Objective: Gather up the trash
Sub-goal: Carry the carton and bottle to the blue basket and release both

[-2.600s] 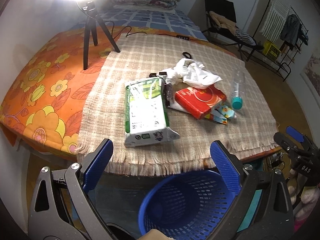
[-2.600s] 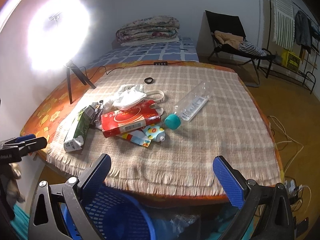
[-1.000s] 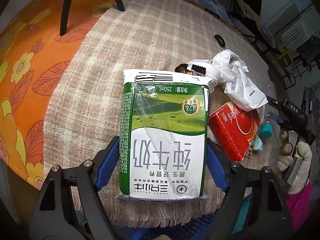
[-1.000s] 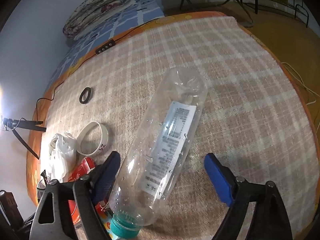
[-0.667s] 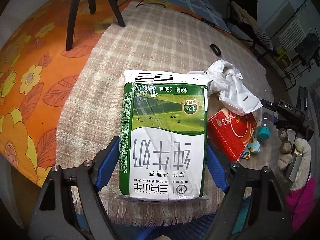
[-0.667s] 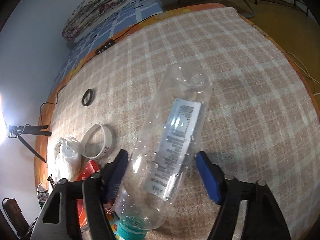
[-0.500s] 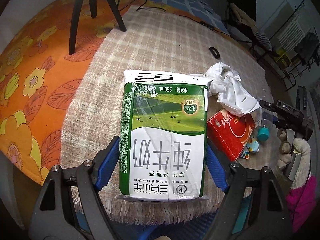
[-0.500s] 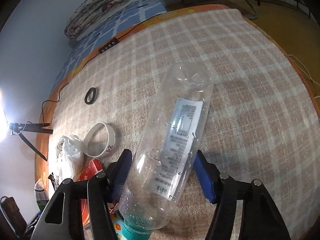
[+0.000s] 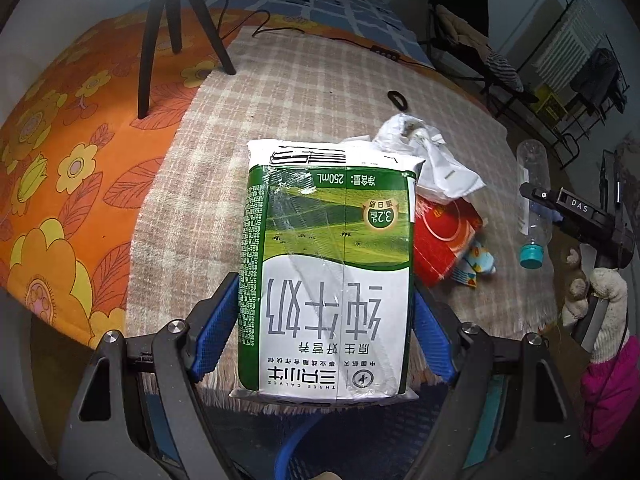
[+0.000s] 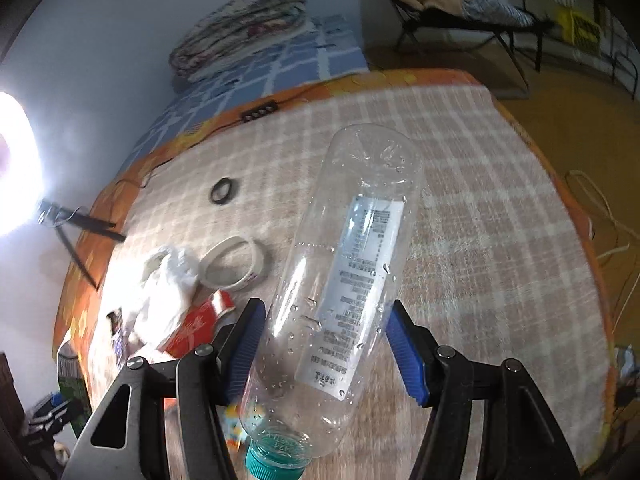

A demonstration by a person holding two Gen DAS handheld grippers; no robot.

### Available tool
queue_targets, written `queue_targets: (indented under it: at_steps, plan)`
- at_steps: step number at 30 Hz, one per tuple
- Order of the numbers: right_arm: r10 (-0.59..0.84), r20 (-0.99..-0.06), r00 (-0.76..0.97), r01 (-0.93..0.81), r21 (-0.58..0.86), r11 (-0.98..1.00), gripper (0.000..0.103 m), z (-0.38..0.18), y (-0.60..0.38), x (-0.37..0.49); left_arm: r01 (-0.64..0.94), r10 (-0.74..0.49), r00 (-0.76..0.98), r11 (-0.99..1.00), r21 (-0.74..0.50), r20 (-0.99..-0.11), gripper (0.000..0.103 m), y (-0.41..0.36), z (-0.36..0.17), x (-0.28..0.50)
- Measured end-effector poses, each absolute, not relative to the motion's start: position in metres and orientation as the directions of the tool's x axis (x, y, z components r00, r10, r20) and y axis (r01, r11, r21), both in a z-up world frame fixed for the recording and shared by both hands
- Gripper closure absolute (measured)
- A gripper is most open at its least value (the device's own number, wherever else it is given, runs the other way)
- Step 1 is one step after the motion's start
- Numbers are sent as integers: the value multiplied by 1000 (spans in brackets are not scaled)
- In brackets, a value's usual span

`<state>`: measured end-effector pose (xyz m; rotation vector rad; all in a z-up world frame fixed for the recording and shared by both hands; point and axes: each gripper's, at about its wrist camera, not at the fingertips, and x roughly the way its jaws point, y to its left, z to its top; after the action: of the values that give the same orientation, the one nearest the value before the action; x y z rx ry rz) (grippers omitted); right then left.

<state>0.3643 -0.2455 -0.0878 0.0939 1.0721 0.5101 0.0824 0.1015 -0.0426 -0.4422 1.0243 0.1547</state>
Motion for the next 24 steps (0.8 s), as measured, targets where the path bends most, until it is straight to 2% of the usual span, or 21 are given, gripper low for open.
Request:
queue_targets:
  at_steps: [11,24]
  plan:
    - [495,-798,344,-524,274,806,39,-61,-247,276,-239,-73,535,943,-233,-842,21,52,-29,49]
    - [518,-812,269,-668,230,707,39,-67,-246,170,-177,-123,459,958,-226,-880,21,0,-67,3]
